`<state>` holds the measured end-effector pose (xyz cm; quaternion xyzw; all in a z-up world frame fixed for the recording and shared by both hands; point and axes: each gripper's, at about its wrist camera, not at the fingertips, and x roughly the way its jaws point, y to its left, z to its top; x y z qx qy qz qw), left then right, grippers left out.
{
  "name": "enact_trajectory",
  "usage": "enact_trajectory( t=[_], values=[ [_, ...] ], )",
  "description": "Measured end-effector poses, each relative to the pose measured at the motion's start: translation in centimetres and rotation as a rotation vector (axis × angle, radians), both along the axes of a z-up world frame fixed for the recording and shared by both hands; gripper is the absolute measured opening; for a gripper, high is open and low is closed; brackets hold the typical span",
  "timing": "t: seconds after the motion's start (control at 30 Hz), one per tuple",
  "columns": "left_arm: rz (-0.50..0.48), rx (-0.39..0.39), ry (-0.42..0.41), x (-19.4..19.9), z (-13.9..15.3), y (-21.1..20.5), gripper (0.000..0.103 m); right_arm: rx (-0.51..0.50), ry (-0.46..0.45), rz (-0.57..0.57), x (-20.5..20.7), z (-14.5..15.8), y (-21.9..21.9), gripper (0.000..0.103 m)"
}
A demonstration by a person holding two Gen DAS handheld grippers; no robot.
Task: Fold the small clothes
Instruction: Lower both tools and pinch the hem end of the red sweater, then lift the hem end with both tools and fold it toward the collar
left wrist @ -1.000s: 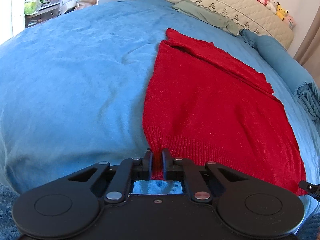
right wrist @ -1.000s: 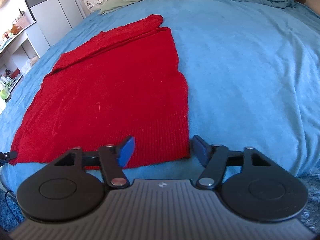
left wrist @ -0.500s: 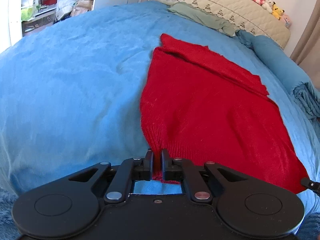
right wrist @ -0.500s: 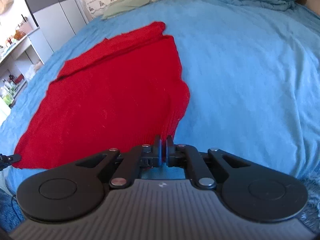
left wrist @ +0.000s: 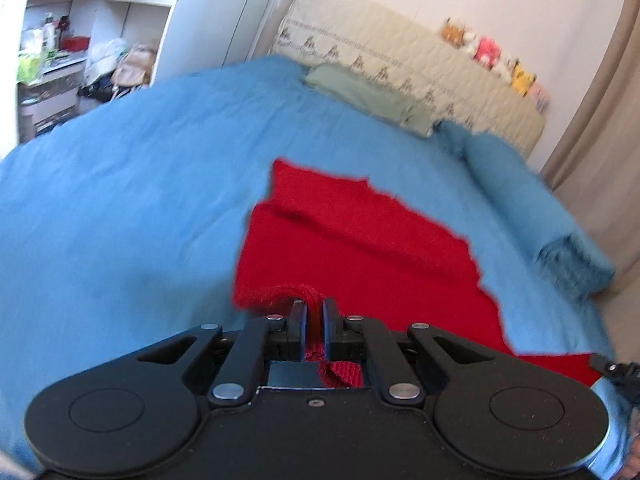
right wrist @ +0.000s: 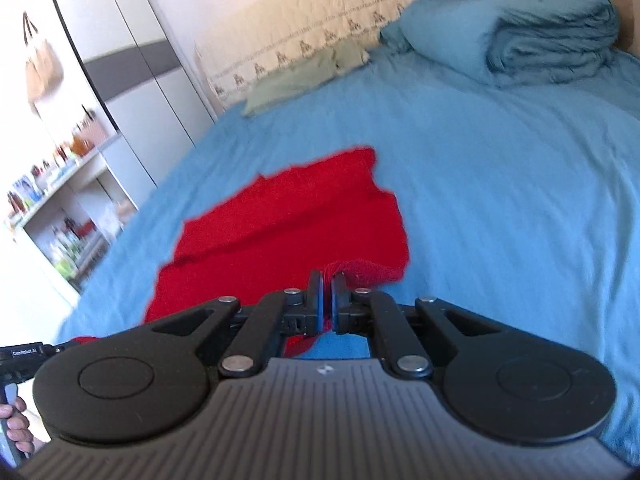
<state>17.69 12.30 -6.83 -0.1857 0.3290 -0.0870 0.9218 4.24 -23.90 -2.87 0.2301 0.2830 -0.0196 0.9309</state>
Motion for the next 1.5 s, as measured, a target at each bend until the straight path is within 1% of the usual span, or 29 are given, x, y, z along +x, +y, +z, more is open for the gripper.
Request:
enact_trajectory(
  t=[0.1, 0.17, 0.23, 0.3, 0.43, 0.5, 0.57, 0.63, 0.67, 0.73, 0.77, 0.83, 0.87, 0.93, 1.0, 1.1, 1.17, 1.3, 1.43, 1.47, 1.5],
  values=[
    [-0.002, -0.010, -0.030, 3.7, 1.8, -0.3, 0.008, 0.010, -0.037, 0.002, 2.8, 2.0, -0.8, 0.019],
    [0.002, -0.013, -0.054, 6.2, 2.9, -0.3, 0.007, 0.011, -0.061, -0.004, 5.6, 3.1, -1.3, 0.019],
    [0.011, -0.042, -0.072, 9.1, 3.8, -0.1, 0.007, 0.014, -0.081, -0.005, 8.3, 4.0, -1.8, 0.019],
    [0.024, -0.068, -0.089, 12.6, 4.6, 0.0, 0.007, 0.023, -0.092, -0.010, 11.9, 4.7, -2.6, 0.019],
    [0.051, -0.054, -0.121, 19.2, 5.6, 0.0, 0.004, 0.006, -0.099, -0.022, 19.3, 5.5, -4.1, 0.019],
    [0.062, -0.066, -0.113, 22.7, 5.1, -0.2, 0.004, -0.019, -0.088, -0.024, 23.6, 5.3, -4.8, 0.019],
    [0.084, -0.107, -0.088, 26.4, 3.6, -0.4, 0.004, -0.027, -0.066, -0.030, 28.1, 4.3, -5.5, 0.019],
    [0.117, -0.167, -0.044, 29.1, 1.1, 0.1, 0.004, -0.044, -0.043, -0.033, 32.1, 2.7, -5.8, 0.019],
    [0.139, -0.169, -0.006, 30.7, -0.8, 0.1, 0.004, -0.052, -0.029, -0.030, 34.4, 1.5, -5.9, 0.019],
    [0.155, -0.132, 0.038, 32.6, -3.6, -0.2, 0.004, -0.064, -0.005, -0.031, 37.9, -0.8, -5.9, 0.019],
    [0.151, -0.117, 0.046, 33.1, -4.7, -0.3, 0.004, -0.061, 0.014, -0.037, 39.7, -2.3, -6.0, 0.019],
    [0.138, -0.068, 0.052, 33.7, -6.1, -0.8, 0.004, -0.067, 0.054, -0.038, 42.1, -4.6, -5.9, 0.019],
    [0.121, -0.041, 0.046, 33.9, -6.4, -1.3, 0.004, -0.088, 0.065, -0.034, 42.8, -5.6, -5.7, 0.019],
    [0.092, 0.009, 0.021, 34.2, -6.2, -2.3, 0.004, -0.115, 0.072, -0.026, 43.7, -7.0, -5.5, 0.019],
    [0.075, 0.034, 0.000, 34.7, -5.7, -3.0, 0.004, -0.107, 0.068, -0.027, 44.5, -8.0, -5.8, 0.019],
    [0.077, 0.055, -0.019, 36.4, -4.7, -4.1, 0.004, -0.110, 0.049, -0.029, 45.5, -8.6, -6.2, 0.019],
    [0.085, 0.090, -0.035, 37.7, -4.3, -4.8, 0.003, -0.119, 0.047, -0.031, 46.4, -8.7, -6.3, 0.019],
    [0.099, 0.178, -0.031, 40.0, -4.8, -5.8, 0.003, -0.152, 0.053, -0.057, 47.9, -9.2, -6.5, 0.019],
    [0.091, 0.232, 0.003, 40.9, -6.5, -6.5, 0.005, -0.205, 0.115, -0.034, 49.7, -11.0, -6.1, 0.020],
    [0.083, 0.254, -0.001, 40.7, -6.8, -6.8, 0.011, -0.222, 0.119, -0.017, 50.1, -11.4, -5.9, 0.022],
    [0.075, 0.270, -0.004, 40.7, -6.8, -7.1, 0.038, -0.240, 0.120, -0.006, 50.3, -11.6, -5.6, 0.028]
  ],
)
